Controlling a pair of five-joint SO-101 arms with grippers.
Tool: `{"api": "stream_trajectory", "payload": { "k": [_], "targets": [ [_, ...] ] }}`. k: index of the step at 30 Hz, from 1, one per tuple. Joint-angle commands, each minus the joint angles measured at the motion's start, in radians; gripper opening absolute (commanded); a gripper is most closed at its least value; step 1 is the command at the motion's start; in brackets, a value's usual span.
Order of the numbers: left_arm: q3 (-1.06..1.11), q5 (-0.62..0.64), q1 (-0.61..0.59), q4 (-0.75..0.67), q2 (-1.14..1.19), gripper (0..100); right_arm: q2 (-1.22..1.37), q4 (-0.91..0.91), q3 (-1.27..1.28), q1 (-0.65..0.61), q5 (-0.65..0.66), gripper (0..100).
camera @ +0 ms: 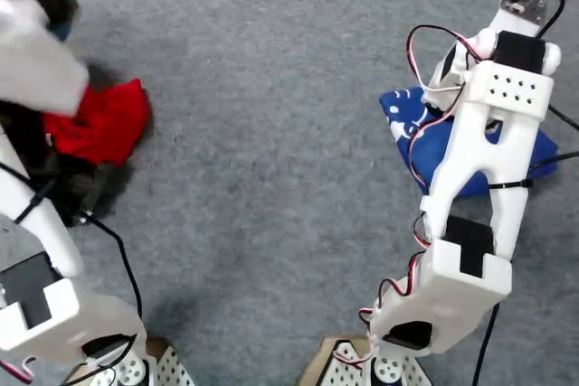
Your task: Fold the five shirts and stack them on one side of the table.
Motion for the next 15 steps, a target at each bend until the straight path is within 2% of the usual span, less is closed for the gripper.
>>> {"api": "stream_trajectory", "payload": {
  "k": [1,9,15],
  "targets": [
    [-0.163,0.048,-0.006,-0.124,-0.058,2,-0.050,0.025,-0.044,-0.008,-0.011,1.6],
    [-0.272,0.055,-0.005,-0.245,-0.048,2,-0.050,0.025,0.005,-0.013,-0.011,1.6],
    [-0.281,0.052,0.043,-0.181,-0.058,2,-0.050,0.023,0.021,-0.013,-0.011,1.6]
  ]
}}
